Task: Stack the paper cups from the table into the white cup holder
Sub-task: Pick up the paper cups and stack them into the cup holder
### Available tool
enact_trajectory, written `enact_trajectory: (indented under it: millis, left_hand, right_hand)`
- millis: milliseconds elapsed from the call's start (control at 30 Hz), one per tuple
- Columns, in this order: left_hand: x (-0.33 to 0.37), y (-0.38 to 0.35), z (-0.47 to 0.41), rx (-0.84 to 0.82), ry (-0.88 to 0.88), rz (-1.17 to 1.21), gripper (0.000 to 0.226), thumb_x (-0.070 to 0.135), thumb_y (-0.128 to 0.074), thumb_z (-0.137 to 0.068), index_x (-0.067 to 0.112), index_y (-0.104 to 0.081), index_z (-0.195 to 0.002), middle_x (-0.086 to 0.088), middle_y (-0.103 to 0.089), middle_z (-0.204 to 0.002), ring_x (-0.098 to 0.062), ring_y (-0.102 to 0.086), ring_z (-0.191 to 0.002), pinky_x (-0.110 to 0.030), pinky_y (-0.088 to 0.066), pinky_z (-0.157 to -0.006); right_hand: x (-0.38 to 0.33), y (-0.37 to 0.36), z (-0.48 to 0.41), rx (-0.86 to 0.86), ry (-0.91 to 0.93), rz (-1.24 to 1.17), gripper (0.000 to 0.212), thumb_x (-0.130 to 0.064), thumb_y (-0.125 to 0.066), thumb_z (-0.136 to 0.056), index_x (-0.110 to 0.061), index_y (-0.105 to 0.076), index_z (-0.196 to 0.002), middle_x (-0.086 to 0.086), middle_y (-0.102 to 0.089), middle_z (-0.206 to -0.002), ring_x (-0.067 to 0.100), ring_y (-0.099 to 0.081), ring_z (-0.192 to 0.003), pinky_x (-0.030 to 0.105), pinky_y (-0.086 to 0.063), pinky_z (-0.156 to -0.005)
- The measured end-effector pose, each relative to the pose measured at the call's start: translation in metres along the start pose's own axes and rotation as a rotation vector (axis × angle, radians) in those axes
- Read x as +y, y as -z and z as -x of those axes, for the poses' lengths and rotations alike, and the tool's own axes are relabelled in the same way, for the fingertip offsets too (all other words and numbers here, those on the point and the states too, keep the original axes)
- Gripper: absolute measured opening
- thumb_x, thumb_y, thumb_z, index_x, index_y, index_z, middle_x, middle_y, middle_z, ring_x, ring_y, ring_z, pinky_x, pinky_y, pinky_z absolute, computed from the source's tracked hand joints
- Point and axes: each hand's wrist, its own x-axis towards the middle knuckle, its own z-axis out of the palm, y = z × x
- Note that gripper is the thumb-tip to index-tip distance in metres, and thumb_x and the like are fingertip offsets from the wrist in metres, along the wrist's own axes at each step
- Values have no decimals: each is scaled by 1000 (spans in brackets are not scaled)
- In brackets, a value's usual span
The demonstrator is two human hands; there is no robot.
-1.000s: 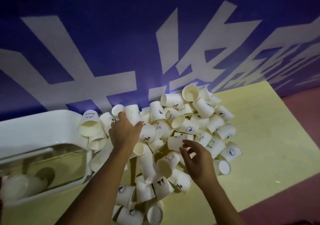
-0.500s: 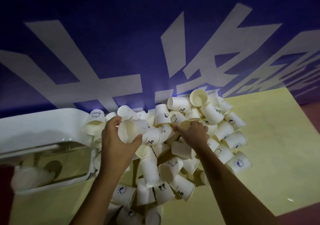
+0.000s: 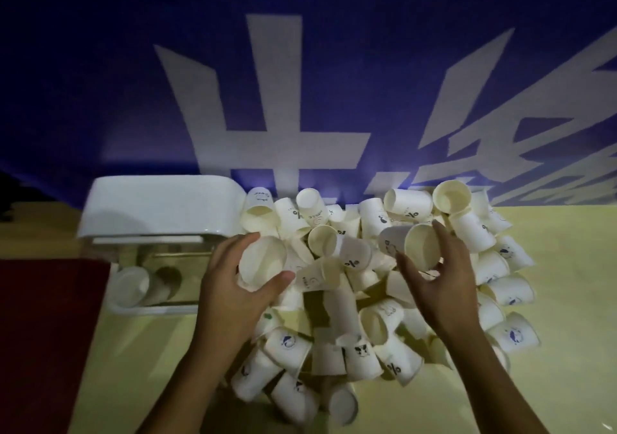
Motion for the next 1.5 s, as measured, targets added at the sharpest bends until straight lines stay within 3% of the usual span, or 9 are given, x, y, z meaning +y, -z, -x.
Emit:
enact_trajectory:
  millis: [133,333,533,767,867,1100,1233,1367,1500]
  left_hand:
    - [-35,57,19,39,28,41,69,50,-86,-69,37,-60,-131,19,-61,-131,-4,-56,-123,-24,-50,-96]
    - [-104,147,40,151,83,31,73,62,-82,-65,29,-63,-127,20,-62,-129,0,-56,-121,-26,-51,-95]
    - [-166,195,29,201,87,8,63,26,-93,-69,22,-64,-125,11,-64,-123,-6,-59,-115,-34,-53,-91]
    - [-195,192,-3,124,-15,8,65,19,-94,-71,16,-64,-128,18,-59,-129,17,-49,-120,-3,-36,-95]
    - [-213,184,-14,40,-4,-21,68,20,-94,-71,15,-63,-130,24,-55,-129,22,-46,-117,0,-33,-94]
    - [-236,171,-27,-33,31,-73,74,25,-95,-67,19,-63,-134,11,-64,-134,-4,-57,-122,-8,-42,-98]
    - [-244,169,-27,-73,107,-66,79,22,-96,-65,20,-62,-137,12,-62,-136,-6,-58,-124,-24,-50,-102]
    - [-240,180,-29,-172,101,19,45,30,-79,-89,23,-67,-131,-6,-62,-135,-19,-63,-113,-36,-58,-80]
    - [-249,195,-5,-109,139,120,77,3,-76,-89,29,-43,-152,32,-58,-136,8,-54,-128,-18,-48,-102]
  right_hand:
    - [-64,-39,47,-147,56,-150,83,-44,-83,-77,-24,-45,-147,-3,-54,-143,16,-58,-124,38,-56,-97]
    - [-130,-125,109,-323,122,-281,77,-53,-86,-74,-26,-53,-138,-13,-59,-135,11,-62,-120,32,-58,-92]
    - [-159,-181,143,-370,110,-296,79,-66,-78,-68,-37,-53,-137,-21,-58,-135,10,-61,-122,43,-57,-96]
    - [-179,-199,157,-312,67,-254,76,-51,-86,-68,-33,-57,-136,-16,-62,-133,9,-63,-117,42,-58,-96]
    - [-184,-203,160,-308,76,-246,74,-49,-86,-69,-34,-56,-135,-17,-62,-132,7,-63,-117,38,-58,-94]
    - [-196,-222,159,-337,138,-233,79,-55,-81,-69,-26,-56,-138,-21,-59,-128,0,-59,-117,11,-50,-90]
    - [-211,-243,157,-365,234,-232,76,-52,-85,-76,-24,-54,-139,-13,-59,-129,2,-58,-119,22,-52,-94]
    - [-226,-271,156,-403,350,-190,79,-46,-86,-79,-20,-51,-145,-6,-57,-137,8,-55,-127,20,-44,-105]
    - [-231,-294,155,-464,375,-126,80,-48,-82,-81,-20,-47,-148,-8,-53,-141,5,-50,-127,5,-33,-103]
